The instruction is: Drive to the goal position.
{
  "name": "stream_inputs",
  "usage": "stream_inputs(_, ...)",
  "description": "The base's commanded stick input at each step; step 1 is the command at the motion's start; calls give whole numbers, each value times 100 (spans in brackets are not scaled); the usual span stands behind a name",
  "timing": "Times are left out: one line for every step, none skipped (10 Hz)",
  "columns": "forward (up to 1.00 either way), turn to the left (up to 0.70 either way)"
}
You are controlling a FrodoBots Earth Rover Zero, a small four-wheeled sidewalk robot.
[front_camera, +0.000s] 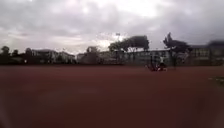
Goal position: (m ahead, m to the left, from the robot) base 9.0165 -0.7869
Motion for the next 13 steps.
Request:
stream_inputs(70,0)
stream_inputs(70,0)
stream_inputs(70,0)
stream_inputs(70,0)
stream_inputs(70,0)
stream_inputs(70,0)
stream_inputs(70,0)
stream_inputs(70,0)
stream_inputs(70,0)
stream_inputs(70,0)
stream_inputs(70,0)
stream_inputs(70,0)
stream_inputs(70,0)
